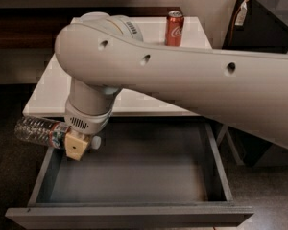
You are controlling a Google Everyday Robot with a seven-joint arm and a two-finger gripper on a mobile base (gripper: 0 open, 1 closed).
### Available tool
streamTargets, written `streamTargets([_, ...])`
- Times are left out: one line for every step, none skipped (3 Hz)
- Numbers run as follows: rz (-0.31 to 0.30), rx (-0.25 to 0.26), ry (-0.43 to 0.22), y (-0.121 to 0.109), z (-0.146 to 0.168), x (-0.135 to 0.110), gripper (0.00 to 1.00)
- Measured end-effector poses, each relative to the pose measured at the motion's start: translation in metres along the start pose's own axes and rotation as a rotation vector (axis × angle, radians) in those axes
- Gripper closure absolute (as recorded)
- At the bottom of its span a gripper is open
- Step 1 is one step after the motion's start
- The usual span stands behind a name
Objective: Place water bottle into top drawer
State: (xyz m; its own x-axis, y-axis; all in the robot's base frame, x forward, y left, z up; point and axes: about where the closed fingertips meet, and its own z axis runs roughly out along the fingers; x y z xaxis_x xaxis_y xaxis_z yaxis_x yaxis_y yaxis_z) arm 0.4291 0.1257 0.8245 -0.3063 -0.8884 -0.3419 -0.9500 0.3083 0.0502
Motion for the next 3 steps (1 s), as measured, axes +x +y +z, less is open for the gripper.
streamTargets([0.003,-0.019,0.026,0.012,0.007,0.017,1.00])
streamTargets([0.018,-0.026,0.054,0.018,0.019,0.038,1.00])
streamTargets([0.044,-0.023,0.070,0.016,0.028,0.059,1.00])
